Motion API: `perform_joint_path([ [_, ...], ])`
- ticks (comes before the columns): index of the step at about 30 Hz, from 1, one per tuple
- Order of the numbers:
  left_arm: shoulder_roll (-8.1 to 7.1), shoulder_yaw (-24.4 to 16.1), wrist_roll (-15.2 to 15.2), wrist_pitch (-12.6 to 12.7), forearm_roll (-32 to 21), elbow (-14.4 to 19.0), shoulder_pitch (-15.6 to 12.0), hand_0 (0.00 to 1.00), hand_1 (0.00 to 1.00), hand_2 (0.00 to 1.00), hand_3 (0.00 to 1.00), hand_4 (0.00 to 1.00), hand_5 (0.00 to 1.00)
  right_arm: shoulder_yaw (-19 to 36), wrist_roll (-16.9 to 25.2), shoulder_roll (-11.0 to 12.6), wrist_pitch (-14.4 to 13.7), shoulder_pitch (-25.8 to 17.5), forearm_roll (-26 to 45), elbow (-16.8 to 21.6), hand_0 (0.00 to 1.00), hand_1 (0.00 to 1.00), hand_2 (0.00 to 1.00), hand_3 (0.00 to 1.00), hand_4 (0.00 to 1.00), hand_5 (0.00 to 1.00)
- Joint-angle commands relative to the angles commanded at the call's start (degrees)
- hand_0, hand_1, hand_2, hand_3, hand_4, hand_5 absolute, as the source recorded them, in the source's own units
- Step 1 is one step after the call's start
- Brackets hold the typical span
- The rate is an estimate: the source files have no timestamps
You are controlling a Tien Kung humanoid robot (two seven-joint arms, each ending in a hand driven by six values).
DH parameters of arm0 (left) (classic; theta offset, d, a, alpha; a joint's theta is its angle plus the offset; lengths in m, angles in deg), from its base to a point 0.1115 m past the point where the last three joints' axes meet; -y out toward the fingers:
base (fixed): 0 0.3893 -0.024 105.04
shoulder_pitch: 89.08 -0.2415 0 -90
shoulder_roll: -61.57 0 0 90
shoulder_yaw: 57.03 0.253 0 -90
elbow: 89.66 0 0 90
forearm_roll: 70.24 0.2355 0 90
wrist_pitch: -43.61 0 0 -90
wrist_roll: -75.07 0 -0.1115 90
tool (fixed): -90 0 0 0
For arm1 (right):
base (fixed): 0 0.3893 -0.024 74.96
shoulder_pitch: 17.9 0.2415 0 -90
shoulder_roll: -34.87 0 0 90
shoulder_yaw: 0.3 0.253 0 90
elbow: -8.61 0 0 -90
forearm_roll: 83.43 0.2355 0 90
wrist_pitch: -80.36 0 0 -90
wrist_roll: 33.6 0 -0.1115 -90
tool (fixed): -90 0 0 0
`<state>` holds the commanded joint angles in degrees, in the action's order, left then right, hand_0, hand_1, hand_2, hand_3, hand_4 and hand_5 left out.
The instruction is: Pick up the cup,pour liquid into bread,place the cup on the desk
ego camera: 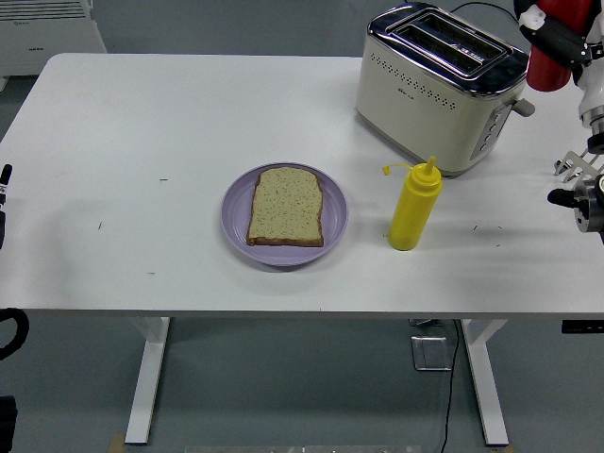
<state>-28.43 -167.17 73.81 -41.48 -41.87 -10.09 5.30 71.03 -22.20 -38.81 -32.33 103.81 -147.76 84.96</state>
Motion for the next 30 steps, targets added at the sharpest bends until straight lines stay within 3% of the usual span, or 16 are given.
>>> perform_joint_path([
  [10,0.0,0.07,-0.03,0.03,-0.09,0.01,0.1,0.782,0.739,0.737,0.665,0.517,0.953,3.12,6.97,0.6,-0.54,-7.52,24.17,-3.28,0.158,0.257,0.335,0.401,0.653,0.176],
  [11,0.0,0.07,-0.04,0.03,-0.09,0.01,0.12,0.781,0.738,0.735,0.663,0.517,0.948,3.13,7.35,0.64,-0.65,-7.81,25.63,-3.58,0.202,0.26,0.355,0.407,0.635,0.167],
  [17,0.0,0.18,-0.06,0.04,-0.15,-0.03,0.35,0.78,0.737,0.735,0.665,0.518,0.948,0.58,11.51,0.82,-2.69,-10.79,25.41,-6.75,0.225,0.249,0.366,0.406,0.631,0.177],
  [30,0.0,0.28,-0.07,0.08,-0.15,-0.1,0.41,0.778,0.735,0.732,0.663,0.519,0.948,-12.02,17.92,-0.82,-5.62,-12.37,25.46,-9.44,0.241,0.255,0.366,0.403,0.628,0.2],
])
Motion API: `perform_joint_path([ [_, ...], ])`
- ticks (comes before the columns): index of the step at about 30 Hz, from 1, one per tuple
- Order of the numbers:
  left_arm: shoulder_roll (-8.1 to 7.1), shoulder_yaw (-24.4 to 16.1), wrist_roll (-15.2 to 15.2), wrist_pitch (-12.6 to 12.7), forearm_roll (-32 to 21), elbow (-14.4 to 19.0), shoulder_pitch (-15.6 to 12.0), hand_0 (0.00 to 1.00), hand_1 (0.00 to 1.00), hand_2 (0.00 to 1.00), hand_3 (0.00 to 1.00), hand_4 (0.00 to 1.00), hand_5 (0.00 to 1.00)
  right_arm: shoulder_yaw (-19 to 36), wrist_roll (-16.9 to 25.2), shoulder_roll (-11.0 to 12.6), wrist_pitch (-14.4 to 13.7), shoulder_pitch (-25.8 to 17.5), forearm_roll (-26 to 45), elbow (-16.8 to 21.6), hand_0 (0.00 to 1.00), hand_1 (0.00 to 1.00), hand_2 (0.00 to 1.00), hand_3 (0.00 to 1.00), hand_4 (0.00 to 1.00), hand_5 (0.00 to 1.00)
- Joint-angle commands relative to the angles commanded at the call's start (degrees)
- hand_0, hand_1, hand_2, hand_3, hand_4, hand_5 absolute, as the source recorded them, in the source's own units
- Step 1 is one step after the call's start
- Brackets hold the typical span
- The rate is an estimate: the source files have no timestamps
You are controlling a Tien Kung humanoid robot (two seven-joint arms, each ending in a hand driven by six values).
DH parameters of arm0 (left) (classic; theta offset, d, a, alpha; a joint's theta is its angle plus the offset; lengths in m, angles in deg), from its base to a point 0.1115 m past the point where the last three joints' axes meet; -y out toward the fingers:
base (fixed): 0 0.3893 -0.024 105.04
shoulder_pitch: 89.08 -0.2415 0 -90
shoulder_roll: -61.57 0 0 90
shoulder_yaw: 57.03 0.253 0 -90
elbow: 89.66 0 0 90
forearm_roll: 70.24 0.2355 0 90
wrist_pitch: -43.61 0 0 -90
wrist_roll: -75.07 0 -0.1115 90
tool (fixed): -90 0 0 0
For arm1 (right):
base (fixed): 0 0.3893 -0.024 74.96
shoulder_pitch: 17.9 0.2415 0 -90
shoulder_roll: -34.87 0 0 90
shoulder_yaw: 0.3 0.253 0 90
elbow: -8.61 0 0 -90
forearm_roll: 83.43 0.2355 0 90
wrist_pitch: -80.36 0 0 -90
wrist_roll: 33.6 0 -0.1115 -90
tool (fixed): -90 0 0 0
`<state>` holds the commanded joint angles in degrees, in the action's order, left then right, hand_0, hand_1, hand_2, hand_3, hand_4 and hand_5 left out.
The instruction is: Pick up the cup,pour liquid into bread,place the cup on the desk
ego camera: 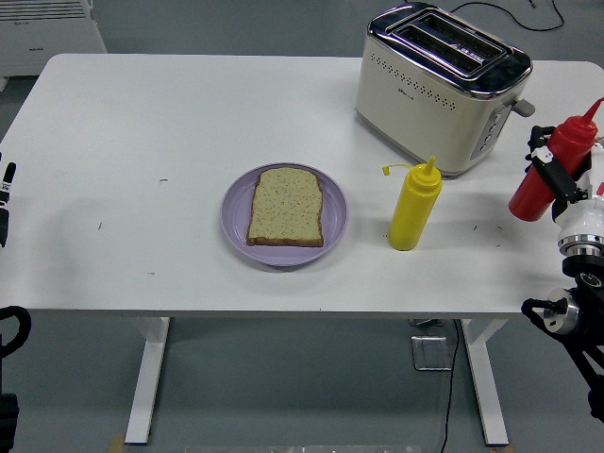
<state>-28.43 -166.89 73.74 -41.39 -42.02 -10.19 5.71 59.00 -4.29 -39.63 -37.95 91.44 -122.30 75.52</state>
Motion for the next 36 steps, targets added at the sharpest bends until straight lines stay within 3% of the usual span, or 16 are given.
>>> perform_joint_path([
  [14,0.0,-0.07,0.03,-0.03,0.04,-0.04,0.12,0.777,0.734,0.731,0.662,0.518,0.948,-6.22,1.8,-1.17,-1.54,1.19,0.08,-1.58,0.247,0.259,0.366,0.405,0.621,0.217],
  [36,0.0,-0.03,0.02,-0.03,0.05,-0.01,0.13,0.778,0.734,0.732,0.661,0.518,0.944,-7.49,2.14,-1.11,-1.37,0.53,0.01,-2.49,0.268,0.289,0.383,0.407,0.613,0.226],
])
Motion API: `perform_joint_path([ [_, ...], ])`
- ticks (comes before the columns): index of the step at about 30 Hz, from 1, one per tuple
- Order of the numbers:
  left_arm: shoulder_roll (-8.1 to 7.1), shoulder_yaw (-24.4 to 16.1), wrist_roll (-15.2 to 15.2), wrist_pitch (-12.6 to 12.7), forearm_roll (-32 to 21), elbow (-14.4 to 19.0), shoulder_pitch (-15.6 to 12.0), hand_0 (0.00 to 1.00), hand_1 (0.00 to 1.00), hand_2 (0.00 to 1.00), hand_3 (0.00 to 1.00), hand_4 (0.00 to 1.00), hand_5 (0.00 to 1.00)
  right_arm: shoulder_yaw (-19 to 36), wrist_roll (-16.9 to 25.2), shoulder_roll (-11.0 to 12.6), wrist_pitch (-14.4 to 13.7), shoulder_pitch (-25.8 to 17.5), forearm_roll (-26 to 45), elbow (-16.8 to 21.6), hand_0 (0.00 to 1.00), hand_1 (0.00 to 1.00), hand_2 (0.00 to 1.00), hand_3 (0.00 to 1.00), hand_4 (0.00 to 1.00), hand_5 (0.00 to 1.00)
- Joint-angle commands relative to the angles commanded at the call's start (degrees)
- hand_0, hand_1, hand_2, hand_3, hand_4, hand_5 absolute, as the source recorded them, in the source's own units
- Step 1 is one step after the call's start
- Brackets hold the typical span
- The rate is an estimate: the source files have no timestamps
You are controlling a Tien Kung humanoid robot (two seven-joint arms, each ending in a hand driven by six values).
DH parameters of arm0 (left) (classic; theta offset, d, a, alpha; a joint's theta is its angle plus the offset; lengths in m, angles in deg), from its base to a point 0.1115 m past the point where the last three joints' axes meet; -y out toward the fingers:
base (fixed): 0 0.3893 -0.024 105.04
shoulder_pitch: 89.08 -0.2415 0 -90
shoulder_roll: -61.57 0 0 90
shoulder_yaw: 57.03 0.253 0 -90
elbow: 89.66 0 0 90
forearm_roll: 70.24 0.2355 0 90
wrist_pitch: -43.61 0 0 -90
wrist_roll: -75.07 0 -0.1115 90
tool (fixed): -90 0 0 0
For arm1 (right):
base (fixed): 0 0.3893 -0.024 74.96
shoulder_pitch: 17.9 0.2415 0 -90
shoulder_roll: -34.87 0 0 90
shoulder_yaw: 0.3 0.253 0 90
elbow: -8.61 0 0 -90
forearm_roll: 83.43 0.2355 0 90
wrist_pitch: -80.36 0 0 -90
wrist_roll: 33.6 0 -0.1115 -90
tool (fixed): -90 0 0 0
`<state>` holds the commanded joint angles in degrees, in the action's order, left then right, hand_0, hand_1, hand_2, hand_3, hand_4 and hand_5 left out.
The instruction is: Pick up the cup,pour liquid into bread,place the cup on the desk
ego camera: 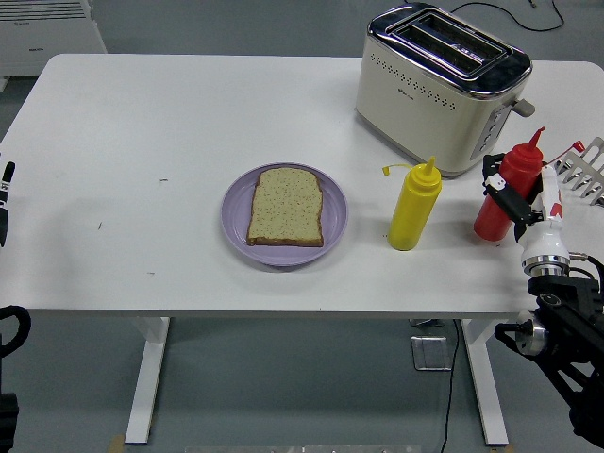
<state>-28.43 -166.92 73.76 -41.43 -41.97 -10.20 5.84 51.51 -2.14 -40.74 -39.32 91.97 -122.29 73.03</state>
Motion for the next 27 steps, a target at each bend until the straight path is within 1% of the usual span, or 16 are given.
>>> perform_joint_path([
  [4,0.0,0.03,0.01,-0.02,0.01,0.0,0.01,0.778,0.734,0.732,0.661,0.518,0.944,-0.09,0.32,-0.05,-0.08,-0.16,-0.43,-0.19,0.268,0.289,0.383,0.407,0.613,0.226],
  [5,0.0,0.03,0.02,-0.01,0.03,0.0,0.0,0.777,0.735,0.733,0.662,0.518,0.947,-0.19,0.43,-0.05,-0.13,-0.25,-0.38,-0.28,0.318,0.344,0.411,0.423,0.618,0.224],
  [10,0.0,0.08,0.02,0.02,0.03,-0.04,-0.1,0.777,0.735,0.733,0.662,0.518,0.947,-0.31,0.99,-0.27,-0.3,-0.54,-0.27,-0.58,0.318,0.344,0.411,0.423,0.618,0.224],
  [11,0.0,0.11,0.02,0.01,0.03,-0.04,-0.11,0.78,0.736,0.733,0.664,0.519,0.948,-0.3,1.03,-0.33,-0.32,-0.61,-0.4,-0.63,0.386,0.412,0.44,0.441,0.646,0.237],
  [16,0.0,0.2,0.02,0.03,0.05,-0.05,-0.22,0.78,0.736,0.733,0.664,0.519,0.948,-0.4,1.52,-0.37,-0.38,-1.12,-0.32,-0.6,0.386,0.412,0.44,0.441,0.646,0.237],
  [17,0.0,0.21,0.02,0.04,0.04,-0.06,-0.24,0.781,0.738,0.733,0.663,0.519,0.948,-0.39,1.59,-0.38,-0.4,-1.18,-0.3,-0.59,0.446,0.461,0.463,0.461,0.654,0.24],
  [22,0.0,0.31,0.02,0.05,0.08,-0.07,-0.28,0.781,0.738,0.733,0.663,0.519,0.948,-0.06,1.8,-0.49,-0.58,-1.78,-0.39,-0.54,0.446,0.461,0.463,0.461,0.654,0.24],
  [23,0.0,0.32,0.02,0.04,0.08,-0.06,-0.29,0.782,0.739,0.735,0.665,0.519,0.949,-0.02,1.85,-0.47,-0.59,-1.88,-0.44,-0.49,0.508,0.498,0.493,0.509,0.675,0.246],
  [27,0.0,0.38,0.02,0.06,0.05,-0.05,-0.33,0.782,0.739,0.735,0.665,0.519,0.949,0.2,1.16,-0.37,-0.1,-2.4,-1.74,-0.26,0.508,0.498,0.493,0.509,0.675,0.246],
])
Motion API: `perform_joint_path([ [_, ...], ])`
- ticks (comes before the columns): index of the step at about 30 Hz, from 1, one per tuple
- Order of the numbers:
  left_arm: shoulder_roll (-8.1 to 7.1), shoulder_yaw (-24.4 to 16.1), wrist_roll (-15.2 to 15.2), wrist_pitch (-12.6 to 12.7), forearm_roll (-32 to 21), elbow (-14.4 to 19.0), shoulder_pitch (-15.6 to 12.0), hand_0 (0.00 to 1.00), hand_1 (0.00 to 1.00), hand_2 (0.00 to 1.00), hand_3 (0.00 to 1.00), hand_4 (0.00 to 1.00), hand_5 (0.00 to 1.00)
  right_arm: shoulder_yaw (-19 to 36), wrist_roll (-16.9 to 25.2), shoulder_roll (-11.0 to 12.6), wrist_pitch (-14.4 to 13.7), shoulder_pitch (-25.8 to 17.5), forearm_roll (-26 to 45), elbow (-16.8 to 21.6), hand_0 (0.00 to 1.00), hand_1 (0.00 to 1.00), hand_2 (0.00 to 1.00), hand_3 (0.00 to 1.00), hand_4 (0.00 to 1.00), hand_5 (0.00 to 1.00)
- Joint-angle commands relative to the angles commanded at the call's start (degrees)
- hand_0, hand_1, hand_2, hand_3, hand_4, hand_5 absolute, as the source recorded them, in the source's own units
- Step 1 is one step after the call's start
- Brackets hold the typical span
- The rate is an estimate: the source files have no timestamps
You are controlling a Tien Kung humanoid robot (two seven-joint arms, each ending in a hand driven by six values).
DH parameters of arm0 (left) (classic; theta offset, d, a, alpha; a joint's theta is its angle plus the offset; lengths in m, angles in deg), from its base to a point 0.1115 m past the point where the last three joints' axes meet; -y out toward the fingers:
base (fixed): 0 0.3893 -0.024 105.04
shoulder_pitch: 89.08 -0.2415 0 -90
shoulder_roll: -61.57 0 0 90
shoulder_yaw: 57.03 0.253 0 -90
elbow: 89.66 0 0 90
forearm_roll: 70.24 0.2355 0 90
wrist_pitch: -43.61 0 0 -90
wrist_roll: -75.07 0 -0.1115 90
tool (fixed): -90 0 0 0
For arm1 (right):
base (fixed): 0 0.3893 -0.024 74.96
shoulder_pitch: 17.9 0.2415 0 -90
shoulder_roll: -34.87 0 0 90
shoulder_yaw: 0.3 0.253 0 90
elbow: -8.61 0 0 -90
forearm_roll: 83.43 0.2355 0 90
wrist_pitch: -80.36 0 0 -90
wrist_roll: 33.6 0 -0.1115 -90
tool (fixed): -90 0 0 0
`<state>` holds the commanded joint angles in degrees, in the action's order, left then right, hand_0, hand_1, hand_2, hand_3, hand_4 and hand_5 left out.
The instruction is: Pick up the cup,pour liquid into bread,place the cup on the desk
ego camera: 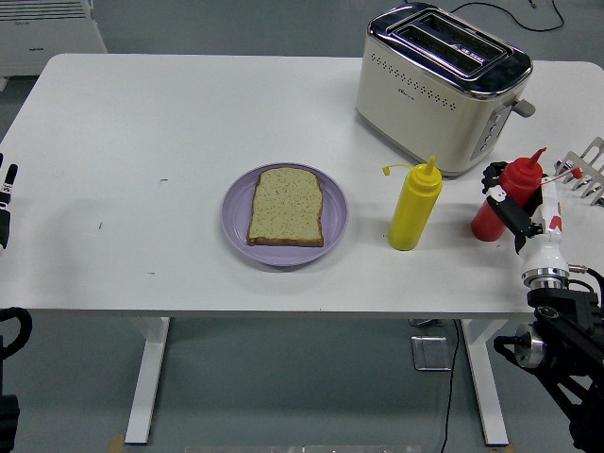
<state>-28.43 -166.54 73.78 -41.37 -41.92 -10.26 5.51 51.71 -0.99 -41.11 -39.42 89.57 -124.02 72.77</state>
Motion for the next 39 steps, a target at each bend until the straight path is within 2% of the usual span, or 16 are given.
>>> perform_joint_path([
  [1,0.0,0.02,0.0,0.0,-0.01,0.0,-0.02,0.782,0.739,0.735,0.665,0.519,0.949,0.04,-0.41,0.02,0.25,-0.15,-0.53,0.04,0.508,0.498,0.493,0.509,0.675,0.246],
  [2,0.0,0.04,0.0,-0.01,-0.01,0.01,-0.05,0.783,0.74,0.737,0.665,0.519,0.948,0.07,-0.96,0.04,0.57,-0.32,-1.26,0.08,0.661,0.621,0.63,0.687,0.745,0.283],
  [8,0.0,-0.05,0.01,-0.02,-0.01,0.02,-0.04,0.783,0.74,0.737,0.665,0.519,0.948,0.54,-3.45,0.01,2.42,-0.69,-4.74,0.11,0.661,0.621,0.63,0.687,0.745,0.283],
  [9,0.0,-0.07,0.01,-0.03,-0.01,0.03,-0.01,0.783,0.741,0.737,0.665,0.519,0.948,0.78,-3.93,0.07,2.99,-0.78,-5.55,0.27,0.859,0.796,0.872,0.941,0.867,0.342],
  [14,0.0,-0.22,0.02,-0.04,-0.01,0.05,0.08,0.784,0.741,0.738,0.667,0.519,0.948,2.03,-5.35,0.54,4.59,-1.61,-8.31,1.46,0.859,0.796,0.872,0.941,0.867,0.342],
  [15,0.0,-0.23,0.02,-0.04,-0.01,0.05,0.1,0.784,0.741,0.738,0.667,0.519,0.948,2.16,-5.48,0.62,4.73,-1.75,-8.52,1.63,0.912,0.844,0.948,0.998,0.862,0.33],
  [26,0.0,-0.27,0.02,-0.08,0.0,0.11,0.43,0.785,0.742,0.737,0.667,0.518,0.948,6.71,-6.23,2.42,5.98,-6.76,-10.28,6.2,0.926,0.852,0.961,0.998,0.844,0.309],
  [27,0.0,-0.29,0.03,-0.08,0.0,0.11,0.45,0.784,0.742,0.737,0.667,0.519,0.948,7.42,-6.48,2.94,6.32,-7.65,-10.75,6.98,0.936,0.858,0.968,0.998,0.819,0.293],
  [32,0.0,-0.26,0.04,-0.09,-0.01,0.12,0.58,0.784,0.742,0.737,0.667,0.519,0.948,9.77,-7.78,4.99,7.45,-11.3,-14.18,10.58,0.936,0.858,0.968,0.998,0.819,0.293],
  [33,0.0,-0.27,0.04,-0.09,-0.01,0.13,0.59,0.784,0.741,0.737,0.666,0.518,0.948,10.21,-8.03,5.29,7.61,-11.96,-14.82,11.28,0.94,0.885,0.971,0.998,0.85,0.328],
  [39,0.0,-0.19,0.04,-0.12,-0.02,0.13,0.73,0.784,0.741,0.737,0.666,0.518,0.948,12.94,-9.3,7.22,8.81,-15.71,-16.27,14.57,0.944,0.888,0.973,0.998,0.869,0.331],
])
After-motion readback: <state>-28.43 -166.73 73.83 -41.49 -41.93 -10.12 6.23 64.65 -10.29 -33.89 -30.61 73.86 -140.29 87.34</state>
